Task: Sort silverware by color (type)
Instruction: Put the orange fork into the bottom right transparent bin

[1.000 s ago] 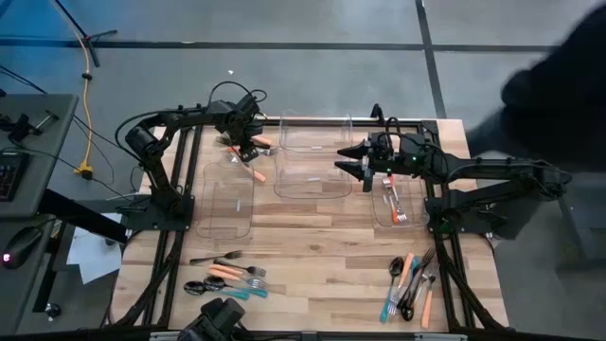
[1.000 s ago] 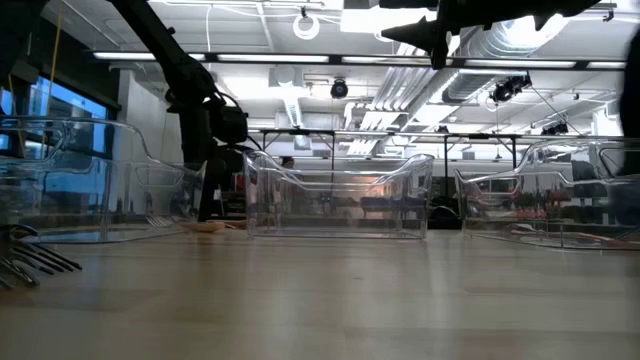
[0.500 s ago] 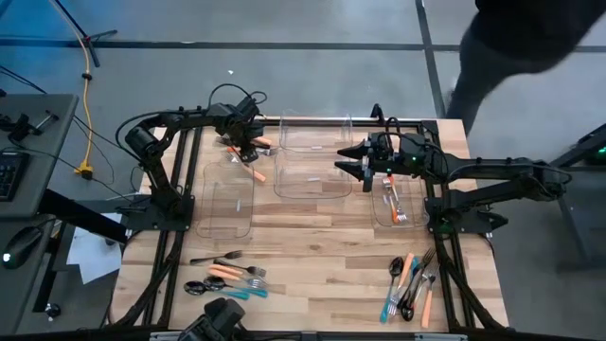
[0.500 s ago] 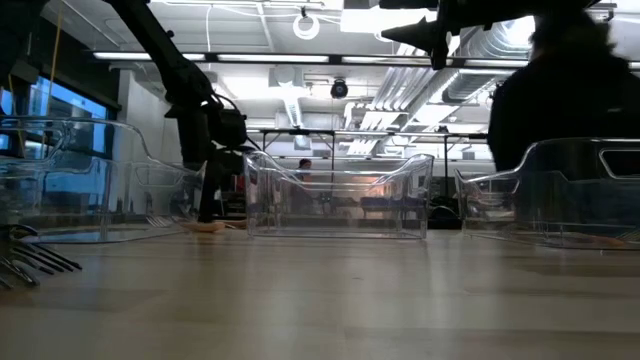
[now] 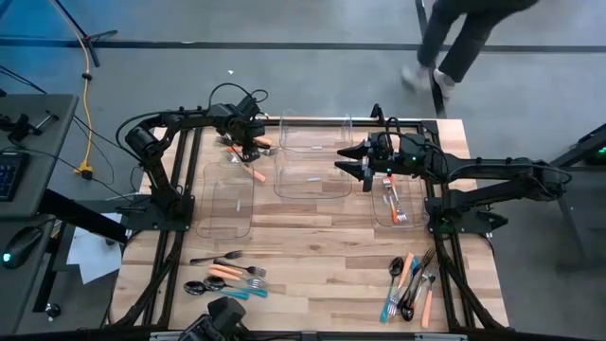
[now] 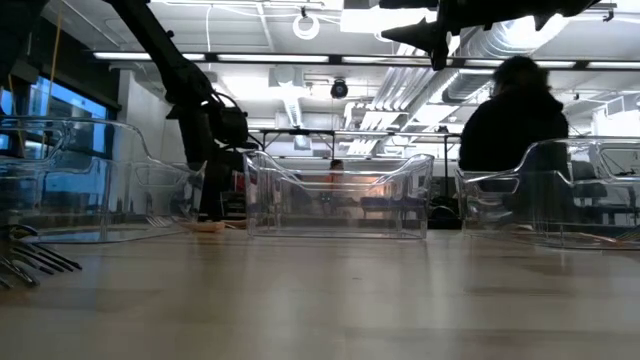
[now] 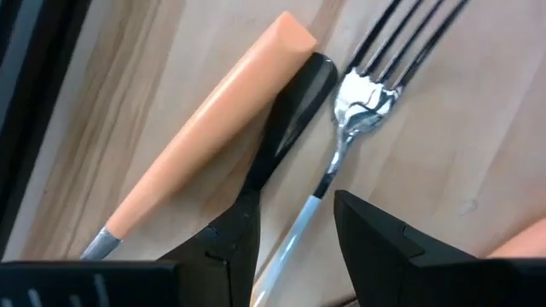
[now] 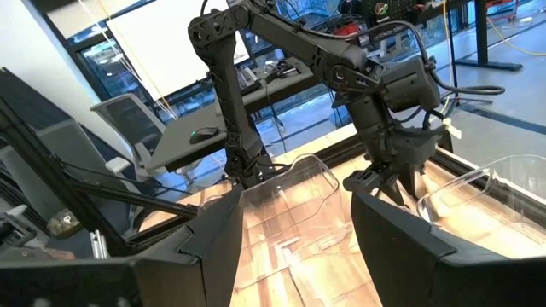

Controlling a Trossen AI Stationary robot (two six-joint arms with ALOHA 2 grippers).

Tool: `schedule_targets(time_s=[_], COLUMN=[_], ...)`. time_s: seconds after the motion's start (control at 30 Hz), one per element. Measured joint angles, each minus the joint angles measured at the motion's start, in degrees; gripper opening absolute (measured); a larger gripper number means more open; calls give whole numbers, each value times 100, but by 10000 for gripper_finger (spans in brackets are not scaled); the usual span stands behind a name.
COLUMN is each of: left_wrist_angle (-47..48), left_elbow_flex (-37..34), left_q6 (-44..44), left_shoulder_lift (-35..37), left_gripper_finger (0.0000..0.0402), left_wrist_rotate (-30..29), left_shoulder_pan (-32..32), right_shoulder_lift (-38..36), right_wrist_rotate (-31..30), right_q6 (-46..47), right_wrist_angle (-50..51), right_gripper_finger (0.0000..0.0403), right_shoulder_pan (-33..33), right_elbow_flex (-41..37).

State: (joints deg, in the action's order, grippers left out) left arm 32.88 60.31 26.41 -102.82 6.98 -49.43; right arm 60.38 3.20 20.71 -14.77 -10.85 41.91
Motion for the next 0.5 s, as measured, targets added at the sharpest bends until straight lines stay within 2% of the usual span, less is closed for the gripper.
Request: schedule_targets(time_s=[0.23, 0.37, 0.5], left_wrist_angle=[-7, -52, -9], left_elbow_flex=[25, 24, 72], left_q6=[-62, -78, -74], left_shoulder_lift=[-296, -372, -385], left_gripper_finger=[140, 140, 133], left_wrist_rotate=[-33, -398, -430], left_shoulder_pan=[43, 158, 185], right_shoulder_lift=[0, 0, 0], right_wrist_rotate=[0, 0, 0], right_q6=[-4, -7, -10], right_wrist_angle=[4, 25, 51], right_gripper_finger=[204, 204, 204], right_shoulder_pan=[0, 0, 0], right_elbow_flex=[0, 0, 0])
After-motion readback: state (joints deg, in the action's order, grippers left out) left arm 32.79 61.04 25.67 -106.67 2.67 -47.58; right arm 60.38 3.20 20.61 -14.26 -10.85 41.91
